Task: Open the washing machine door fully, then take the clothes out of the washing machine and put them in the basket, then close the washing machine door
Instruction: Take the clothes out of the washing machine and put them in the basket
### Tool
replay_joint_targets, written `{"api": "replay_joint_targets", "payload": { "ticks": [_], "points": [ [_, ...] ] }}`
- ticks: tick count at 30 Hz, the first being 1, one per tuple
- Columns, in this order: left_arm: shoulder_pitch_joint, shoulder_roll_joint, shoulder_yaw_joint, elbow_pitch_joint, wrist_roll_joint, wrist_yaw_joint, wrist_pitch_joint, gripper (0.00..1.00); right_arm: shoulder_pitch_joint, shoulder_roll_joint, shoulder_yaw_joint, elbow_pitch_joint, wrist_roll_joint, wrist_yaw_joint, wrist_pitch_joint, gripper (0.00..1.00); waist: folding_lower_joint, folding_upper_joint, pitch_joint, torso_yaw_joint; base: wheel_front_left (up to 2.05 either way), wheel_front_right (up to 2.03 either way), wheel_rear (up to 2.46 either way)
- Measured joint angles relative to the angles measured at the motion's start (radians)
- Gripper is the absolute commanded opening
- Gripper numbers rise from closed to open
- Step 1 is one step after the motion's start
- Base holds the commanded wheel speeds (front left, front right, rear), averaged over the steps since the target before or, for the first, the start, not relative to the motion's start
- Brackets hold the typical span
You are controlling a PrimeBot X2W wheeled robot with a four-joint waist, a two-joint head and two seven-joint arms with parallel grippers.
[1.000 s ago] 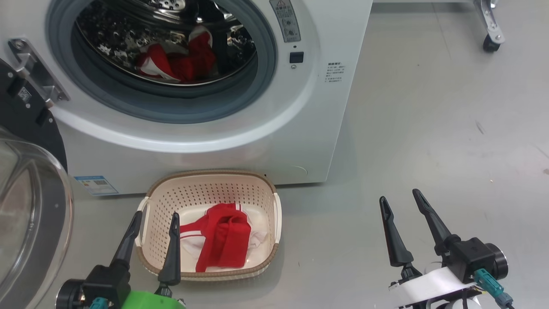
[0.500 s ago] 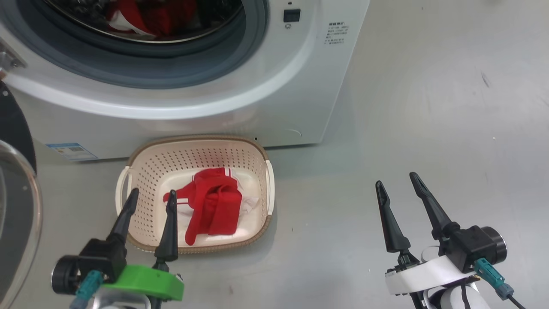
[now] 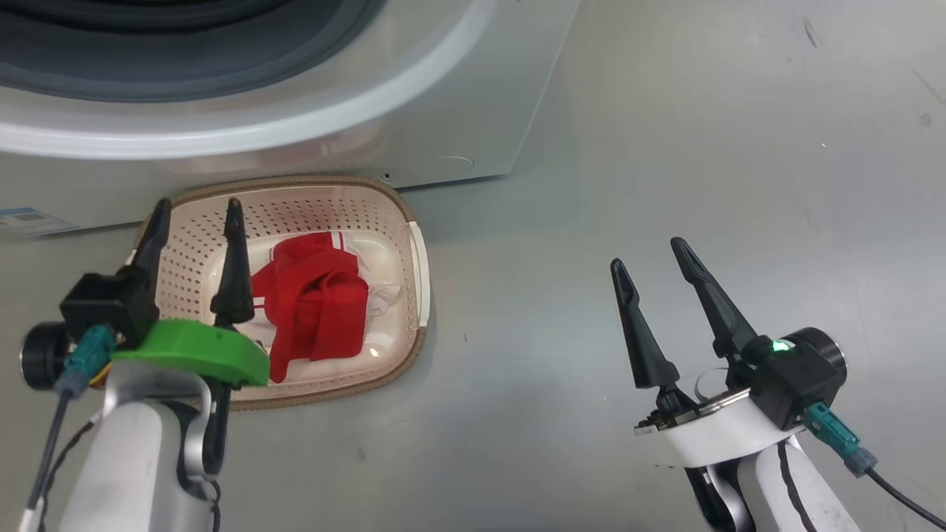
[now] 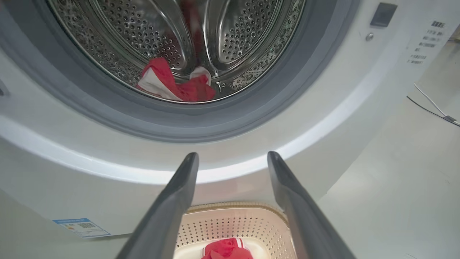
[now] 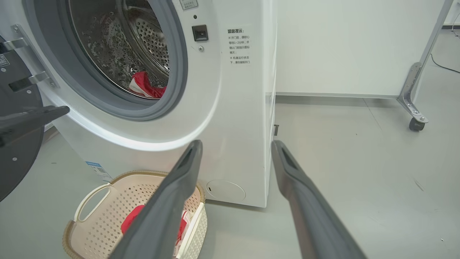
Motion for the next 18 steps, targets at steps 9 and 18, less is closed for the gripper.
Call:
{"api": "replay_joint_targets", "payload": {
  "ticks": [9, 18],
  "points": [
    [-0.216, 0.081, 0.006, 0.054, 0.005, -0.014, 0.152, 1.00, -0.086, -0.001, 0.057, -0.027, 0.085, -0.001, 0.000, 1.00, 0.0000, 0.0000, 0.102, -0.076, 0.00, 0.00, 0.00],
    [-0.433, 0.197, 0.023, 0.114, 0.046, -0.025, 0.335, 1.00, -0.167, -0.001, 0.090, -0.040, 0.148, -0.017, 0.000, 1.00, 0.0000, 0.0000, 0.206, -0.153, 0.00, 0.00, 0.00]
  ]
}}
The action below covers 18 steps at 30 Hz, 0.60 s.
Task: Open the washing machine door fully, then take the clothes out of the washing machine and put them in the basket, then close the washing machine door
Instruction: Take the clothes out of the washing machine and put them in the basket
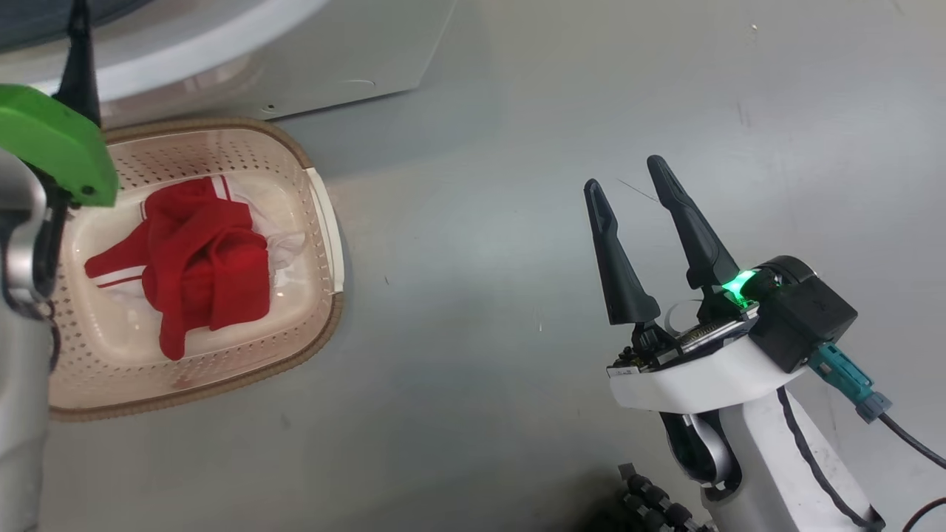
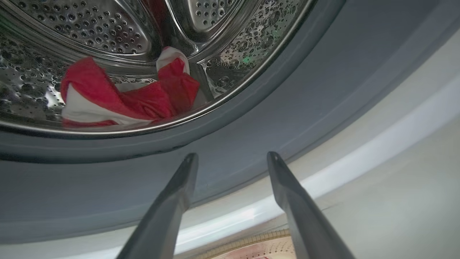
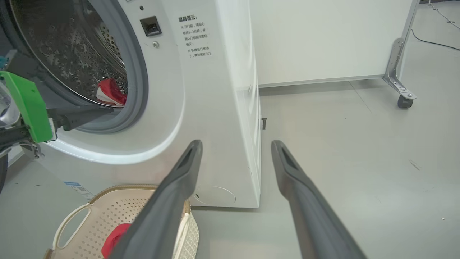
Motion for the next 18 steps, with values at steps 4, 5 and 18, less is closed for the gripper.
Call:
{"api": "replay_joint_targets", "payload": {
  "ticks": [4, 5, 18],
  "points": [
    [-0.114, 0.060, 0.007, 0.028, 0.018, -0.016, 0.087, 1.00, -0.035, 0.000, 0.016, 0.001, 0.036, -0.008, 0.000, 1.00, 0.0000, 0.0000, 0.042, -0.042, 0.00, 0.00, 0.00],
    [-0.134, 0.071, 0.010, 0.032, 0.020, -0.016, 0.104, 1.00, -0.040, 0.000, 0.021, 0.001, 0.046, -0.012, 0.000, 1.00, 0.0000, 0.0000, 0.049, -0.050, 0.00, 0.00, 0.00],
    [-0.381, 0.198, 0.038, 0.084, 0.061, -0.040, 0.267, 1.00, -0.084, 0.001, 0.064, 0.007, 0.094, -0.029, 0.000, 1.00, 0.0000, 0.0000, 0.103, -0.127, 0.00, 0.00, 0.00]
  ]
}}
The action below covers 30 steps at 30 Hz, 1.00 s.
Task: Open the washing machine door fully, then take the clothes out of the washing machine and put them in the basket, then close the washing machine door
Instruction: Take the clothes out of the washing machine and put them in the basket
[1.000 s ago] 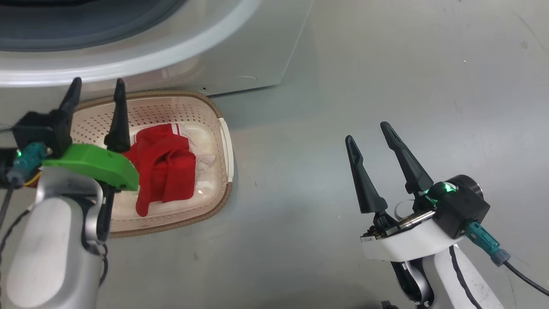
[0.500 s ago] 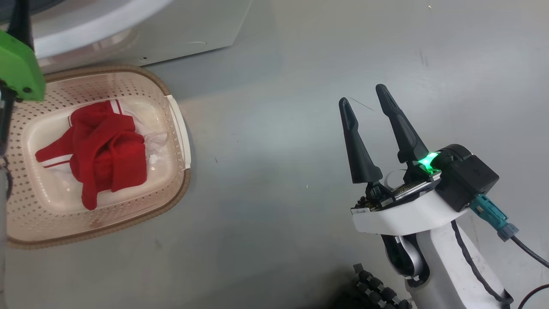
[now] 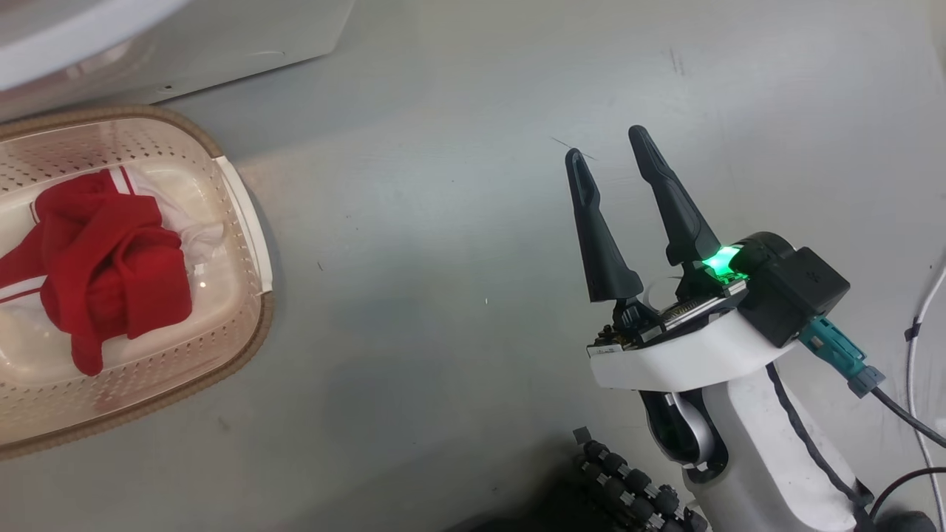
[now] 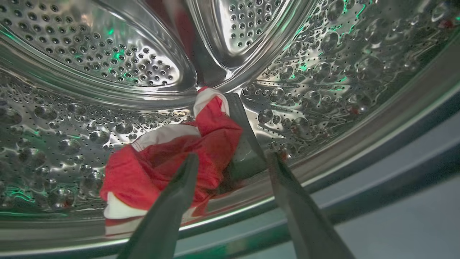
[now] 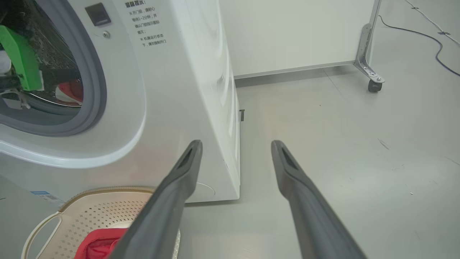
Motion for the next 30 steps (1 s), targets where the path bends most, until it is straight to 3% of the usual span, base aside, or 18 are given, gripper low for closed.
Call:
{"api": "replay_joint_targets", "payload": {
  "ticks": [20, 29, 30],
  "points": [
    [-0.128, 0.146, -0.048, 0.149, 0.123, -0.029, 0.213, 1.00, -0.026, 0.001, 0.032, 0.013, 0.038, -0.010, 0.000, 1.00, 0.0000, 0.0000, 0.028, -0.052, 0.00, 0.00, 0.00],
    [-0.147, 0.155, -0.047, 0.202, 0.134, -0.024, 0.305, 1.00, -0.032, 0.002, 0.043, 0.015, 0.050, -0.010, 0.000, 1.00, 0.0000, 0.0000, 0.033, -0.062, 0.00, 0.00, 0.00],
    [-0.149, 0.155, -0.048, 0.205, 0.134, -0.024, 0.314, 0.87, -0.035, 0.002, 0.043, 0.015, 0.050, -0.010, 0.000, 1.00, 0.0000, -0.0001, 0.033, -0.063, 0.00, 0.00, 0.00]
  ]
}}
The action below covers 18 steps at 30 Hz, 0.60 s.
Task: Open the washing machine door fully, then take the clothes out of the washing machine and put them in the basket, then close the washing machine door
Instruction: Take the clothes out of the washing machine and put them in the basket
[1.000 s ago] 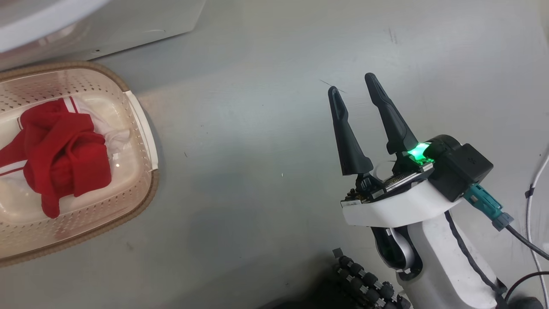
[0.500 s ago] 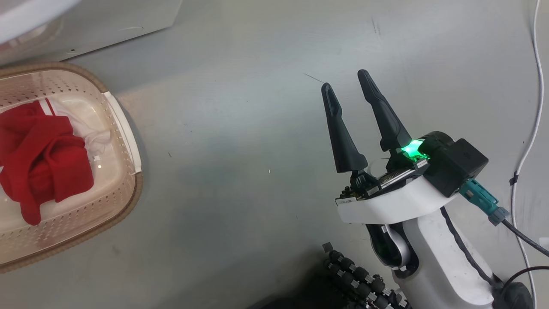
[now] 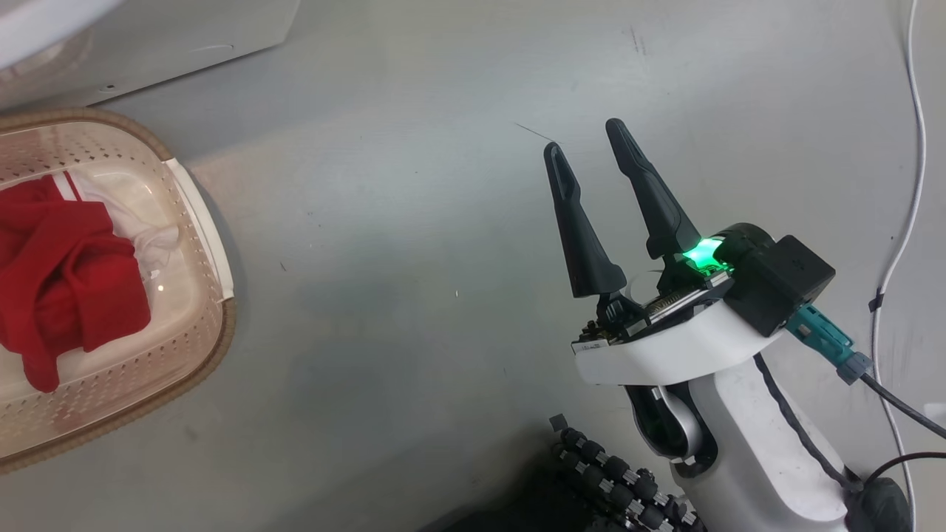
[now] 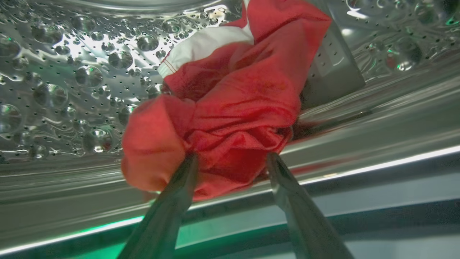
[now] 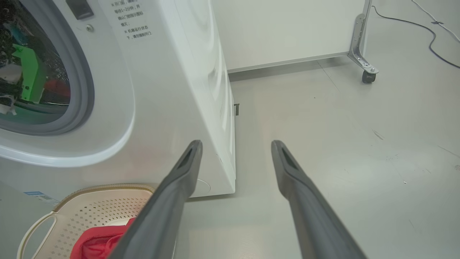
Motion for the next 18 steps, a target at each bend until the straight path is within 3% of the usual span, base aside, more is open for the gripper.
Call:
{"api": "replay_joint_targets", "payload": {
  "ticks": [1, 2, 18],
  "points": [
    [-0.003, 0.000, -0.002, 0.002, 0.001, 0.000, 0.006, 0.49, -0.003, 0.000, 0.000, 0.000, 0.000, 0.000, 0.000, 1.00, 0.0000, 0.0000, 0.000, -0.001, 0.00, 0.00, 0.00],
    [-0.006, 0.000, -0.003, 0.002, 0.004, 0.000, 0.006, 0.00, -0.006, 0.000, 0.000, 0.000, 0.000, 0.000, 0.000, 1.00, 0.0000, 0.0000, 0.001, -0.002, 0.00, 0.00, 0.00],
    [-0.057, -0.020, -0.029, -0.026, 0.007, -0.006, -0.040, 0.00, -0.027, 0.000, -0.004, 0.003, -0.002, 0.000, 0.000, 1.00, 0.0000, 0.0000, 0.007, 0.002, 0.00, 0.00, 0.00]
  ]
}}
